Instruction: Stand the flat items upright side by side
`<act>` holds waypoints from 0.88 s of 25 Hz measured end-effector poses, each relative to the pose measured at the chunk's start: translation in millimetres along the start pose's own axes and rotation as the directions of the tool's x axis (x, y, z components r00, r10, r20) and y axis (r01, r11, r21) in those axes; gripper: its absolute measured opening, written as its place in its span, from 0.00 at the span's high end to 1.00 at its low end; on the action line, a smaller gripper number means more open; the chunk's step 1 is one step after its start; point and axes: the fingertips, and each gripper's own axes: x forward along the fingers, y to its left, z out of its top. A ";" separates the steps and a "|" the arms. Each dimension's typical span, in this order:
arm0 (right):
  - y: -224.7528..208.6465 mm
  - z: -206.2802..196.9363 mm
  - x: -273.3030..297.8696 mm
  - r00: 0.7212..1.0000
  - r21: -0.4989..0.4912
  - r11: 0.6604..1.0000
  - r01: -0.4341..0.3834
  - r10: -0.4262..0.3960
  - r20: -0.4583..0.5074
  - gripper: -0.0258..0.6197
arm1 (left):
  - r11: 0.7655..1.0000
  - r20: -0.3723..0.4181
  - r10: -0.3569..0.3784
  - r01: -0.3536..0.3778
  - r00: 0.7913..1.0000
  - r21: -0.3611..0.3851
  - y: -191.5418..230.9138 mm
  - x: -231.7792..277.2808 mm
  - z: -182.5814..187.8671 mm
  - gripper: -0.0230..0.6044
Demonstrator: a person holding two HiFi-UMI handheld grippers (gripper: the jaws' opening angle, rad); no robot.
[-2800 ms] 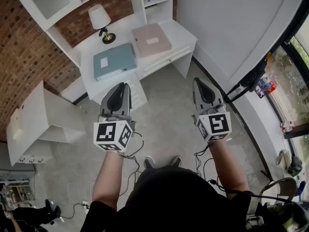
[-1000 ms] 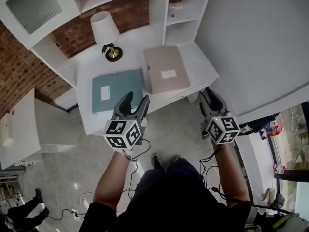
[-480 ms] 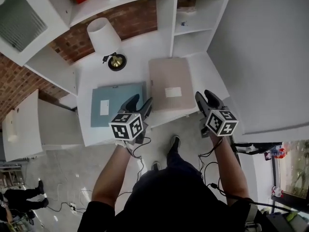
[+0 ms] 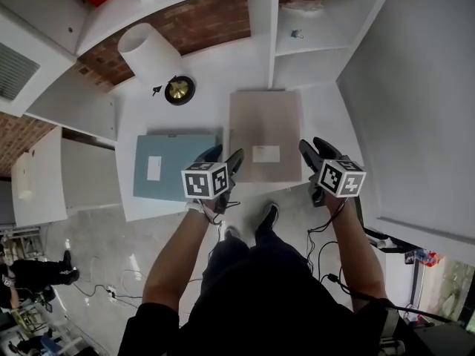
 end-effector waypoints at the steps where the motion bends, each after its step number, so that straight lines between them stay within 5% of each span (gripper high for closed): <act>1: -3.3 -0.8 5.9 1.000 0.000 1.000 -0.002 0.002 -0.014 0.64 | 1.000 -0.020 0.013 -0.013 1.000 0.006 3.1 8.1 -2.2 0.56; 10: -24.0 -32.0 46.5 0.986 0.058 0.998 -0.033 0.042 -0.158 0.61 | 0.995 -0.181 0.094 -0.097 0.979 -0.006 36.0 61.1 -29.2 0.56; 15: -30.1 -51.4 63.9 0.964 0.096 0.995 -0.029 0.053 -0.260 0.57 | 0.994 -0.222 0.055 -0.074 0.973 -0.081 46.9 77.4 -33.4 0.53; 22: -45.8 -74.4 90.7 0.944 0.277 0.961 0.002 0.089 -0.318 0.50 | 0.981 -0.234 0.012 -0.057 0.972 -0.186 51.8 96.0 -35.5 0.53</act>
